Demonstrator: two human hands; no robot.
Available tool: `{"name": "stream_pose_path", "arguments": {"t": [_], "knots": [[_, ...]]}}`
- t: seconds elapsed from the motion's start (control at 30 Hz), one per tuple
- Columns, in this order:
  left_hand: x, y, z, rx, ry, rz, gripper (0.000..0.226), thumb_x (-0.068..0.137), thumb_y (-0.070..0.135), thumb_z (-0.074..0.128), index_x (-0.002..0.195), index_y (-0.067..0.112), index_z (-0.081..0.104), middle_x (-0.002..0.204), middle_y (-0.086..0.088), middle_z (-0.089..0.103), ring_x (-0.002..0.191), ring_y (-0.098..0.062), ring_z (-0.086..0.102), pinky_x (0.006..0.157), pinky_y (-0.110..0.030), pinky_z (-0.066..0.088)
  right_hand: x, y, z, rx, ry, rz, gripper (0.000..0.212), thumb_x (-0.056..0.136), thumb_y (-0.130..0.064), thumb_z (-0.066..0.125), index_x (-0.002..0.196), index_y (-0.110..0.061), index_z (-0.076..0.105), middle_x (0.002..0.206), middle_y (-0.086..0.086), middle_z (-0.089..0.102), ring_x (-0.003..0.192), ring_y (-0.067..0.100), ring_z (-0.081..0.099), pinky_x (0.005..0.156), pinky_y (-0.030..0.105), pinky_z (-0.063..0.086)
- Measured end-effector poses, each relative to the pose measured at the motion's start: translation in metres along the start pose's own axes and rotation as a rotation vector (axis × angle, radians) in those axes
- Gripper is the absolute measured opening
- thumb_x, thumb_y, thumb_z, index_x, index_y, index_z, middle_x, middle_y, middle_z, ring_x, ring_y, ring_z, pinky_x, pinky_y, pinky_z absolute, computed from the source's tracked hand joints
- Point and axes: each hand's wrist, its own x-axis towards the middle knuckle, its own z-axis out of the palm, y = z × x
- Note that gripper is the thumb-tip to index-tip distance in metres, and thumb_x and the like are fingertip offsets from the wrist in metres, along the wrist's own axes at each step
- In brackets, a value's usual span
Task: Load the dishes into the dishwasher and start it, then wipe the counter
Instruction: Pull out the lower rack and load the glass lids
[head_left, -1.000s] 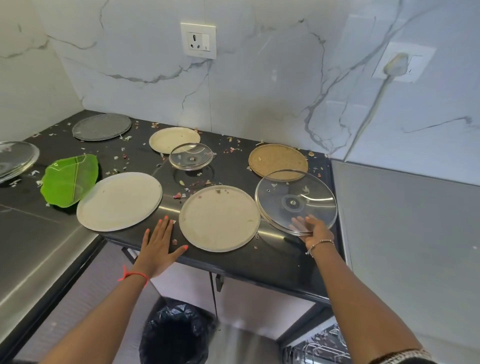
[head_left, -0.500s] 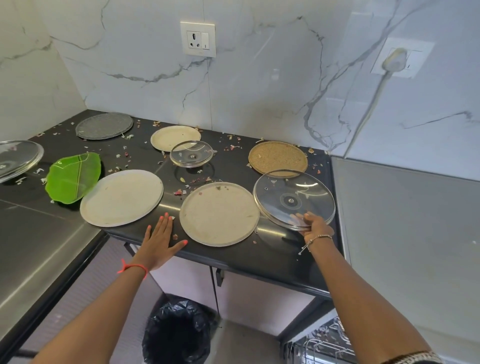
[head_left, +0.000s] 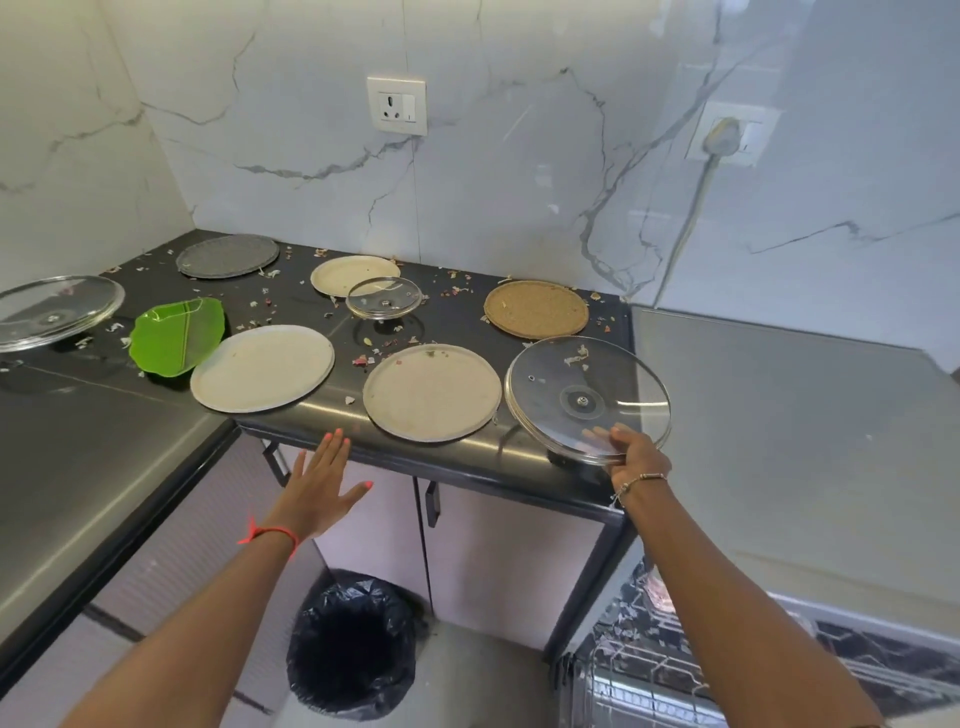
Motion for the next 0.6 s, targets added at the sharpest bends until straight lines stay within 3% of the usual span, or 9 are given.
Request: {"name": "stream_pose_path", "arguments": {"t": [0.1, 0.2, 0.3, 0.43, 0.53, 0.6], "knots": [[-0.043, 0.009, 0.014, -0.032, -0.01, 0.025, 0.076, 0.097, 0.05, 0.033, 0.149, 0.006, 0.0, 0.157, -0.007, -0.009, 0.145, -0.018, -0.01, 0.116, -0.04, -0.005, -0.037, 0.004, -0.03, 0.01, 0.015, -0.043, 0.017, 0.077, 0.021, 0.049, 0.071, 0.005, 0.051, 0.054, 0.018, 0.063, 0.041, 0.026, 0.062, 0.041, 0.042, 0.054], [-0.088, 0.016, 0.033, -0.056, -0.009, 0.05, 0.076, 0.096, 0.049, 0.034, 0.149, 0.007, 0.0, 0.157, -0.007, -0.009, 0.145, -0.018, -0.01, 0.116, -0.04, -0.006, -0.074, 0.013, -0.061, 0.02, 0.019, -0.078, 0.026, 0.079, 0.021, 0.044, 0.062, 0.002, 0.045, 0.039, 0.011, 0.057, 0.032, 0.021, 0.058, 0.031, 0.036, 0.048], [-0.139, 0.021, 0.051, -0.081, -0.026, 0.079, 0.077, 0.096, 0.05, 0.035, 0.149, 0.007, 0.0, 0.158, -0.008, -0.008, 0.145, -0.019, -0.01, 0.116, -0.04, -0.005, -0.105, 0.026, -0.097, -0.023, 0.099, -0.119, 0.026, 0.074, 0.022, 0.049, 0.059, 0.001, 0.044, 0.033, 0.002, 0.053, 0.031, 0.016, 0.056, 0.03, 0.026, 0.047], [-0.209, 0.03, 0.068, -0.112, -0.043, 0.079, 0.076, 0.095, 0.049, 0.039, 0.15, 0.009, 0.004, 0.158, -0.006, -0.006, 0.145, -0.019, -0.008, 0.116, -0.039, -0.005, -0.134, 0.05, -0.152, -0.09, 0.088, -0.058, 0.025, 0.078, 0.015, 0.048, 0.062, -0.005, 0.051, 0.04, -0.003, 0.057, 0.056, 0.022, 0.058, 0.038, 0.021, 0.049], [-0.249, 0.036, 0.084, -0.125, -0.053, 0.098, 0.076, 0.094, 0.049, 0.042, 0.15, 0.01, 0.008, 0.158, -0.006, -0.003, 0.146, -0.02, -0.005, 0.116, -0.04, -0.003, -0.163, 0.065, -0.188, -0.101, 0.073, -0.024, 0.028, 0.083, 0.015, 0.041, 0.064, -0.004, 0.049, 0.038, -0.003, 0.057, 0.039, 0.014, 0.059, 0.034, 0.02, 0.047], [-0.27, 0.04, 0.093, -0.13, -0.073, 0.104, 0.077, 0.093, 0.051, 0.042, 0.15, 0.01, 0.009, 0.158, -0.006, -0.001, 0.146, -0.02, -0.005, 0.116, -0.04, -0.004, -0.175, 0.078, -0.213, -0.12, 0.108, -0.02, 0.021, 0.079, 0.015, 0.046, 0.068, -0.002, 0.051, 0.04, -0.003, 0.059, 0.042, 0.015, 0.06, 0.036, 0.02, 0.047]]}}
